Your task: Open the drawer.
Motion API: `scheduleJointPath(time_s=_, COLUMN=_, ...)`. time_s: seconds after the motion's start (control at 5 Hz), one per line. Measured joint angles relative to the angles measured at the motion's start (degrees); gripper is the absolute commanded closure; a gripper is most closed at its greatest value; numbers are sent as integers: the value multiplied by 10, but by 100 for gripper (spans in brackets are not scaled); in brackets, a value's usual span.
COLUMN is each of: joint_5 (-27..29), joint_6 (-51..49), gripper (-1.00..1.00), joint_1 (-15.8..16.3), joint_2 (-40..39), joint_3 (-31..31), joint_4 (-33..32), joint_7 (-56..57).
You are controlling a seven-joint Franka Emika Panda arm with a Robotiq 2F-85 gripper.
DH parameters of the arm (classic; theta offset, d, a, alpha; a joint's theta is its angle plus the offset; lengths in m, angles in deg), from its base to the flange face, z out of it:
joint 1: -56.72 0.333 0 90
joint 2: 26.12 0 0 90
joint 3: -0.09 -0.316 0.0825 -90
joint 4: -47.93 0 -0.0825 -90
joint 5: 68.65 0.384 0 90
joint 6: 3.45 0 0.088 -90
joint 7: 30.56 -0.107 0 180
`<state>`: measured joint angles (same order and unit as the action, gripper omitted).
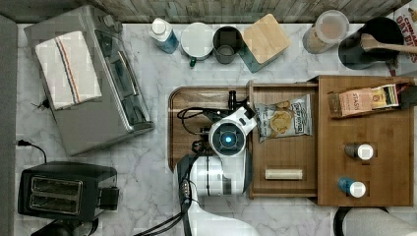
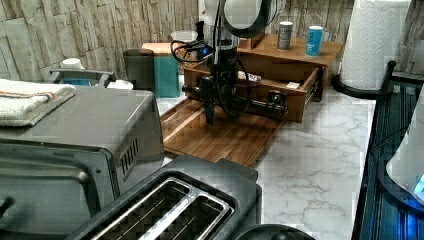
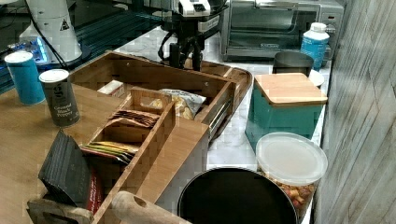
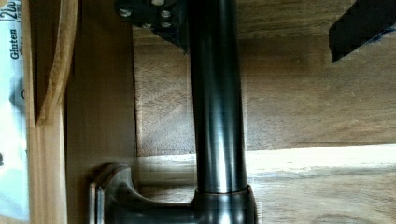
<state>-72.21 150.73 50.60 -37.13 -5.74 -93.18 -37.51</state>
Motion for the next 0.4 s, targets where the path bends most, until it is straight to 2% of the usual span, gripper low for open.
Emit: scheduleJointPath(time_s=0.4, joint_5=-5, joint_6=1, gripper=-100, joint_1=2, joint_2=0, joint_3=1, joint_4=0, joint_7=0)
